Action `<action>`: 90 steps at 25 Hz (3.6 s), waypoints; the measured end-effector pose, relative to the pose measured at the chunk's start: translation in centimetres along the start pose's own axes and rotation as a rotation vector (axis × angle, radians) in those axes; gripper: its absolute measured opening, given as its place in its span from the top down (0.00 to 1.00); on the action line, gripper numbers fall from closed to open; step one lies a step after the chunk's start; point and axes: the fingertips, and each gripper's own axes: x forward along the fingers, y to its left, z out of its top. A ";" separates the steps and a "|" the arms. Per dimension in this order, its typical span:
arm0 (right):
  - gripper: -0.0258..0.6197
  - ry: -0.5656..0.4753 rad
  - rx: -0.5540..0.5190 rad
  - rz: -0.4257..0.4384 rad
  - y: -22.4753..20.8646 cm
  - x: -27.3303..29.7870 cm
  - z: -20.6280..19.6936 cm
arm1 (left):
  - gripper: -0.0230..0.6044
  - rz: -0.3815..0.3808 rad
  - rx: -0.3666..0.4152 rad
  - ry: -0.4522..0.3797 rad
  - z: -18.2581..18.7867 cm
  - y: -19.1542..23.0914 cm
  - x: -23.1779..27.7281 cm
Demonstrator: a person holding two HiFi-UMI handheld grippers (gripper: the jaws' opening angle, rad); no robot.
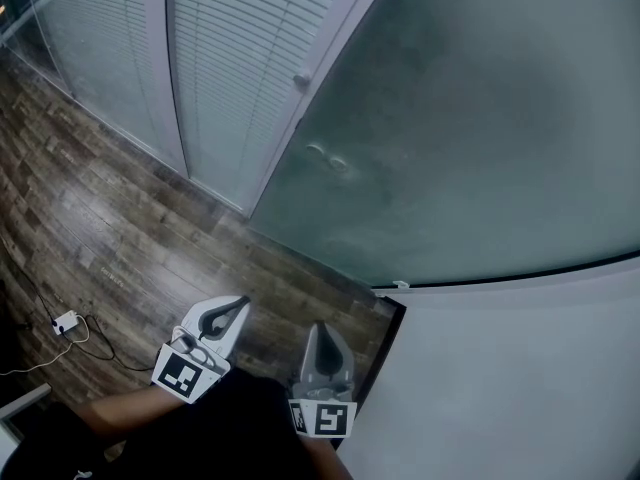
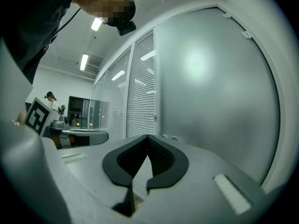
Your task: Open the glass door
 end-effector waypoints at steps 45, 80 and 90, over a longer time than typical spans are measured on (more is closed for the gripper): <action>0.90 -0.062 0.012 0.077 -1.4 8.4 -0.7 | 0.97 0.039 0.103 -0.055 2.2 3.4 2.3; 0.75 0.101 -0.049 -0.037 -10.4 28.1 -6.9 | 0.97 0.268 0.132 -0.007 3.0 8.7 -0.5; 0.73 0.120 0.005 -0.036 -11.9 31.5 -8.6 | 0.97 0.346 0.134 0.011 2.7 9.1 -1.5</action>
